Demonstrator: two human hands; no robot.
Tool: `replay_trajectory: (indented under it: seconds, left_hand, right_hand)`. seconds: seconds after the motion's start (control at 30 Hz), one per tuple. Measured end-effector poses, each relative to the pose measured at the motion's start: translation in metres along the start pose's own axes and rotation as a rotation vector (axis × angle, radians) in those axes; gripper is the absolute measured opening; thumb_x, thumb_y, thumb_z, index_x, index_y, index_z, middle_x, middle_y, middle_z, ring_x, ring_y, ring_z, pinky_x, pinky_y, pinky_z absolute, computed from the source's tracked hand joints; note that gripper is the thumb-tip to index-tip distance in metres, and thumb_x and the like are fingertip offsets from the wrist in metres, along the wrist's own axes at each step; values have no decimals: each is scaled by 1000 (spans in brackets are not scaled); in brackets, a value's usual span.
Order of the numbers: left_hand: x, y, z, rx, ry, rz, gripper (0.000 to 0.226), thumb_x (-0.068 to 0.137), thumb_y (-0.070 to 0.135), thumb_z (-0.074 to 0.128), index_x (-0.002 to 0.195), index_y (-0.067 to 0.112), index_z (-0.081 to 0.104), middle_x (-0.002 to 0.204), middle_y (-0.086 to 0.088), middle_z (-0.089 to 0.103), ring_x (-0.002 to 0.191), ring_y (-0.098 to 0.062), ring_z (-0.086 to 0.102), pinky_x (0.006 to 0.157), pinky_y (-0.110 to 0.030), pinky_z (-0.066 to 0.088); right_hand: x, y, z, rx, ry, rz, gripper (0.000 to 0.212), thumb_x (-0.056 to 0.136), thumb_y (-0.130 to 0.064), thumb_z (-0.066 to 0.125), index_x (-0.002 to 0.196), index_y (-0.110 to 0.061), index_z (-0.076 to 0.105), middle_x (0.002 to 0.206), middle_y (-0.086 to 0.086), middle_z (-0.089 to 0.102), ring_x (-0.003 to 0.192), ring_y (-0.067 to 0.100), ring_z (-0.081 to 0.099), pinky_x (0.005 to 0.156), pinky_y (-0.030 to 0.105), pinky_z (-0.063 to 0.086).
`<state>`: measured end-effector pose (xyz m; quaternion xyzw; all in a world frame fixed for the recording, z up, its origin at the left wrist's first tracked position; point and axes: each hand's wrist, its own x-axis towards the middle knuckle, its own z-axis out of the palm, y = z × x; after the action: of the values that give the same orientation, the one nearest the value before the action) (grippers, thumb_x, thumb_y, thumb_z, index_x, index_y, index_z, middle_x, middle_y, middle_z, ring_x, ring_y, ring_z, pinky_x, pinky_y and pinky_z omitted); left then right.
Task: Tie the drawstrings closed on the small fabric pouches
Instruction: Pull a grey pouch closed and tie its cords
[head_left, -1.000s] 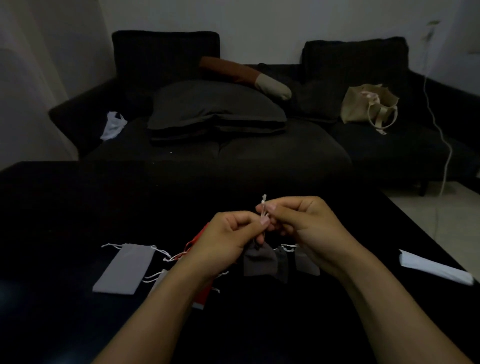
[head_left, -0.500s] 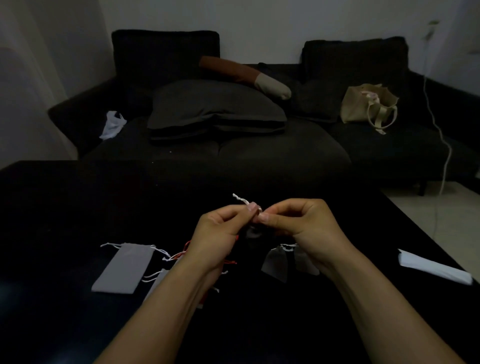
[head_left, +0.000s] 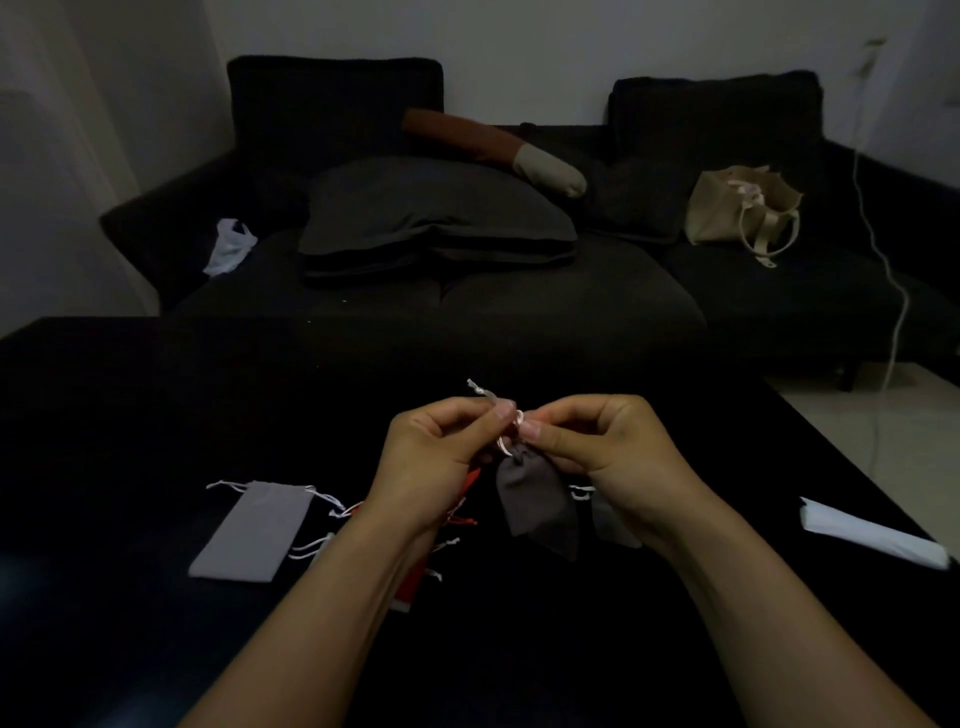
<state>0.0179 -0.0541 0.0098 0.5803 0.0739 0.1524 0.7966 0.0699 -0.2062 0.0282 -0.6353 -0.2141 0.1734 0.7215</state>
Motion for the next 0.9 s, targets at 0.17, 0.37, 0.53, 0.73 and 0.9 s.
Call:
replay_trajectory:
  seconds: [0.17, 0.37, 0.53, 0.73, 0.9]
  left_hand:
    - [0, 3, 1, -29, -39, 10, 14, 74, 17, 76, 82, 5, 78, 84, -9, 76, 78, -14, 72, 68, -19, 55]
    - [-1, 4, 2, -82, -46, -7, 17, 75, 18, 73, 86, 5, 78, 85, -11, 76, 78, -15, 72, 66, -20, 56]
    - [1, 2, 1, -52, 21, -46, 17, 72, 22, 75, 82, 10, 79, 78, -10, 74, 69, -14, 68, 64, -23, 55]
    - [-1, 2, 0, 11, -49, -28, 22, 73, 26, 75, 87, 8, 78, 84, -8, 75, 75, -11, 69, 68, -19, 55]
    - [-4, 5, -3, 78, -138, 6, 18, 73, 24, 76, 82, 10, 79, 81, -9, 75, 76, -14, 70, 69, -20, 55]
  right_hand:
    - [0, 2, 3, 51, 17, 34, 12, 59, -10, 82, 70, -8, 78, 81, 13, 77, 79, 20, 75, 66, 19, 56]
    - [1, 2, 4, 37, 78, -35, 17, 58, -11, 85, 71, -8, 74, 74, 12, 75, 70, 16, 73, 61, 18, 54]
    - [1, -6, -4, 36, 137, -75, 26, 61, -7, 83, 84, -8, 71, 72, 12, 75, 67, 17, 73, 60, 19, 55]
    - [0, -4, -2, -15, 24, 28, 34, 66, -1, 82, 98, -2, 70, 79, 18, 76, 70, 22, 75, 59, 20, 54]
    - [-1, -2, -4, -114, -84, 7, 19, 73, 4, 77, 91, 0, 74, 78, 15, 76, 71, 16, 74, 61, 16, 53]
